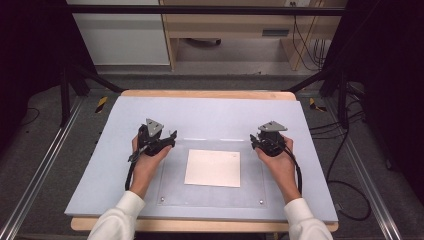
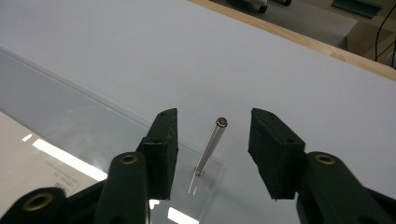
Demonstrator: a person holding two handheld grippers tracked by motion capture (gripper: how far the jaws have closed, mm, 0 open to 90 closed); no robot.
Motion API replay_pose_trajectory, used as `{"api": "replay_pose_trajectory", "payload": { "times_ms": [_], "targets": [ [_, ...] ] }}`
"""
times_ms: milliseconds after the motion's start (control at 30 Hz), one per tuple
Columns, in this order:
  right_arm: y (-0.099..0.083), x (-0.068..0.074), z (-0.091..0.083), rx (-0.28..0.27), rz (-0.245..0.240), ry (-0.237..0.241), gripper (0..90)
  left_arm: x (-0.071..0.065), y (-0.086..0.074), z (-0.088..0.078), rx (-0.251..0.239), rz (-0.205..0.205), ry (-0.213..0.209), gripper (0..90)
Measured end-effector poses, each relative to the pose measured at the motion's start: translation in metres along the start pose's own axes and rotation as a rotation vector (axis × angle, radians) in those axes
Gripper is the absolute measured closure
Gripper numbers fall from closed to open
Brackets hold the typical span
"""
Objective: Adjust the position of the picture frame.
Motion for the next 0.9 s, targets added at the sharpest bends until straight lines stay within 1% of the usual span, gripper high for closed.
{"api": "replay_pose_trajectory", "payload": {
  "times_ms": [33,67,100,167,233,300,333,400,433,500,533,567,633,667,700,733,767,833,900],
  "targets": [
    [-0.001,-0.001,0.001,0.003,0.0,-0.001,57.3,0.0,-0.001,0.001,0.0,-0.006,-0.005,39.2],
    [-0.001,-0.001,0.002,0.001,0.003,0.002,59.8,0.0,-0.002,0.001,0.0,-0.003,-0.007,41.3],
    [-0.001,0.001,0.003,0.001,0.01,0.014,62.8,0.0,-0.003,0.002,0.003,0.001,-0.007,42.1],
    [-0.002,0.002,0.006,0.003,0.008,0.017,65.5,-0.001,-0.003,0.004,0.003,0.001,-0.011,45.9],
    [-0.002,0.002,0.007,-0.003,0.009,0.018,69.2,-0.002,-0.003,0.005,-0.002,-0.004,-0.009,46.6],
    [0.0,0.003,0.007,-0.011,0.022,0.025,72.7,-0.002,-0.005,0.006,0.008,0.003,-0.004,48.5],
    [0.0,0.002,0.007,-0.012,0.017,0.021,73.9,-0.002,-0.005,0.008,0.008,0.002,0.0,49.8],
    [0.001,0.002,0.007,-0.013,0.019,0.02,75.7,-0.002,-0.007,0.009,0.019,-0.002,0.005,53.6],
    [0.002,0.002,0.007,-0.011,0.015,0.015,76.8,-0.002,-0.007,0.01,0.019,-0.007,-0.001,54.7],
    [0.002,0.001,0.007,-0.012,0.025,0.014,78.1,-0.002,-0.007,0.011,0.015,-0.01,0.0,57.2],
    [0.002,0.001,0.007,-0.014,0.024,0.012,78.9,-0.001,-0.008,0.011,0.021,-0.011,0.001,59.0],
    [0.002,0.001,0.007,-0.013,0.032,0.013,79.2,-0.001,-0.008,0.013,0.025,-0.016,0.003,60.7],
    [0.002,0.001,0.008,-0.011,0.037,0.012,79.4,-0.002,-0.01,0.015,0.03,-0.026,-0.018,64.8],
    [0.003,0.001,0.008,-0.01,0.045,0.013,80.0,-0.003,-0.011,0.017,0.038,-0.022,-0.024,70.0],
    [0.003,0.001,0.008,-0.01,0.045,0.013,80.0,-0.003,-0.013,0.019,0.049,-0.022,-0.025,70.0],
    [0.003,0.001,0.008,-0.009,0.043,0.013,80.4,-0.004,-0.015,0.02,0.058,-0.028,-0.031,73.0],
    [0.003,0.001,0.009,-0.01,0.045,0.012,81.2,-0.004,-0.016,0.022,0.064,-0.035,-0.037,78.1],
    [0.003,0.0,0.009,-0.01,0.047,0.011,83.0,-0.003,-0.016,0.022,0.063,-0.047,-0.046,83.9],
    [0.003,-0.001,0.009,-0.008,0.054,0.011,84.3,-0.003,-0.016,0.022,0.065,-0.057,-0.051,84.4]
  ]
}}
Point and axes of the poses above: each handheld gripper's, and its own axes: z roughly forward along the jaws, y roughly out of its top, x roughly to its left, the point moved 9 cm from there along z, roughly forward along the jaws, and after that the axes turned 3 degrees about -z, right-handed, at the moved point
